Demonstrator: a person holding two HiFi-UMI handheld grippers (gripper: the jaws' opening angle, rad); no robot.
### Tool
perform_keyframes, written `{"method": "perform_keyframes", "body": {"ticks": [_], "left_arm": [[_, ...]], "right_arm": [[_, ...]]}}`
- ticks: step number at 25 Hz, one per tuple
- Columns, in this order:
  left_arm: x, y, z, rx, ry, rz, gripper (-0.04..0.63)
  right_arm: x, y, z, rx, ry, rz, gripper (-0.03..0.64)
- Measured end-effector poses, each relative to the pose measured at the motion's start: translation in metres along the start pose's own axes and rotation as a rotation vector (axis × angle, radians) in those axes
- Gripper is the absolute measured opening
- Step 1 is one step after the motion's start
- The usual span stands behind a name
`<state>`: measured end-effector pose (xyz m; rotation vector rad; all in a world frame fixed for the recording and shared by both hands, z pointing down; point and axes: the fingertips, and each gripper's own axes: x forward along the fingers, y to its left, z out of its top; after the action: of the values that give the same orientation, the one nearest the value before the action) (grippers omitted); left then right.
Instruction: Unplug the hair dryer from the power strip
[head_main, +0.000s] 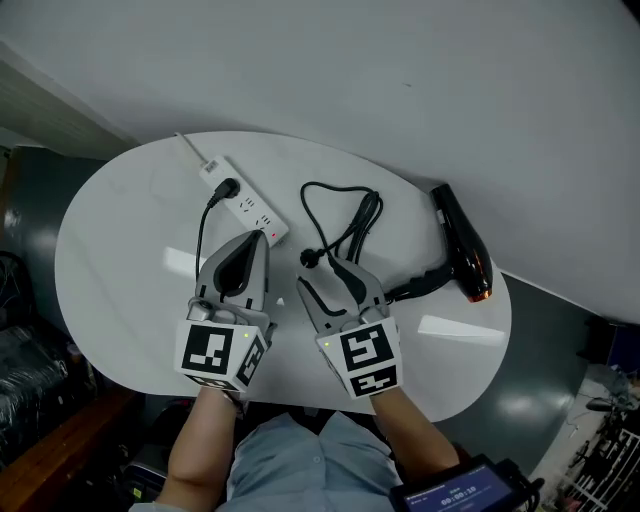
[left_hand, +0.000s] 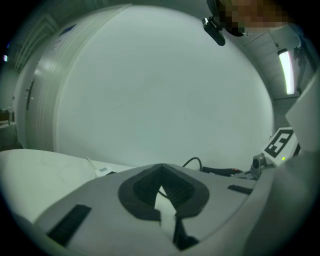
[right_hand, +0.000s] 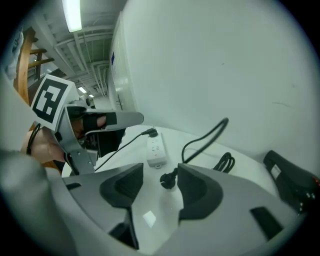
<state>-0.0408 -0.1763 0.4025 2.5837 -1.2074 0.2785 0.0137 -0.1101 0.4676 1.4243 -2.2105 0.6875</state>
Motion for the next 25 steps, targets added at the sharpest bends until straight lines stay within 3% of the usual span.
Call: {"method": "perform_keyframes", "body": {"ticks": [4, 8, 10, 12, 13, 19, 22, 25], "left_arm": [[-0.032, -0.023, 0.031, 0.004, -0.068, 0.021, -0.002], [-0.065, -0.039, 0.080, 0.041, -0.181, 0.090, -0.002], [-0.085, -0.049, 0.107, 0.062, -0.231, 0.136, -0.002], [-0.108, -0.061, 0.133, 0.100, -0.285, 0.170, -0.002], [-0.120, -0.068, 0.144, 0.123, -0.312, 0.183, -0.002], [-0.158, -0.088, 0.183, 0.250, -0.413, 0.241, -0.002], [-0.161, -0.092, 0.182, 0.216, -0.409, 0.269, -0.002], [-0.164, -0.092, 0.182, 0.229, -0.415, 0.281, -0.002]], "right_arm": [[-0.036, 0.009, 0.027, -0.033, -0.099, 0.008, 0.213], [-0.077, 0.020, 0.082, -0.099, -0.269, 0.048, 0.197], [-0.106, 0.028, 0.113, -0.156, -0.375, 0.052, 0.153], [-0.135, 0.036, 0.142, -0.221, -0.492, 0.043, 0.052], [-0.148, 0.041, 0.149, -0.228, -0.520, 0.041, 0.032], [-0.188, 0.053, 0.176, -0.258, -0.611, 0.039, 0.006], [-0.189, 0.051, 0.183, -0.271, -0.633, 0.045, 0.003], [-0.188, 0.053, 0.187, -0.277, -0.647, 0.052, 0.002]]}}
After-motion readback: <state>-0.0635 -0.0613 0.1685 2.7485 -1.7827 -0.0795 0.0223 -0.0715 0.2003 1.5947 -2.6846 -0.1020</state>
